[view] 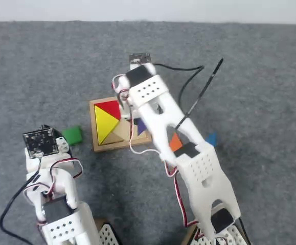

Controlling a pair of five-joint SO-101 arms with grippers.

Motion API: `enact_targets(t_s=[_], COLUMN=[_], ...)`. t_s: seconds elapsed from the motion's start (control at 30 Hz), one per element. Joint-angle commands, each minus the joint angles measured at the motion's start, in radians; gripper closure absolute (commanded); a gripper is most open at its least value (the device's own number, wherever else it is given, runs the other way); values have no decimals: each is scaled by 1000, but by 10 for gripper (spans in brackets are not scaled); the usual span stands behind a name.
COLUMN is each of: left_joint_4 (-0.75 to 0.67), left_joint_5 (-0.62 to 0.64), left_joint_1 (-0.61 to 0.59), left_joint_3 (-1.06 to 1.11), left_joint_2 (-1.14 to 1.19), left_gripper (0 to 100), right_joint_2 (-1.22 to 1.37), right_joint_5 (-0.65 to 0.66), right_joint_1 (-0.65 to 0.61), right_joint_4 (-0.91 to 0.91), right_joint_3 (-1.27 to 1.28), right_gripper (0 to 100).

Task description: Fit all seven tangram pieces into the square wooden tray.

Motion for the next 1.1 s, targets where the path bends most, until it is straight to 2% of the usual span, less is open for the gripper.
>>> enact_targets(t_s=[0.0,0.17,0.37,0.47,0.53,0.63,0.8,0.83,0.9,1.07], left_joint_4=[5,5,5,5,5,5,5,5,5,5], left_joint_5=[-8,-8,-8,-8,-8,-8,-8,-8,-8,-8], left_joint_1=[-5,-5,-5,-5,-5,-5,-5,-5,-5,-5], left_joint_3=[-13,-13,-13,-13,-13,-13,-13,-13,-13,-13], left_joint_2=[-21,-21,-21,-21,-21,-21,-21,-21,-21,-21], left_gripper=[987,987,987,987,987,987,987,987,987,987], right_joint_2=[-82,-28,1,-16,-48,-99,-127,-127,-127,-124], right_joint_5=[-140,-324,-405,-379,-276,5,732,844,942,1040], right_joint_1=[-48,-53,-64,-61,-45,-2,41,44,44,38], right_joint_4=[-13,-133,-176,-163,-148,-114,-79,-65,-61,-59], right_joint_3=[-6,-6,-6,-6,-6,-6,-5,-5,0,2], right_gripper=[840,840,839,839,839,839,827,813,770,583])
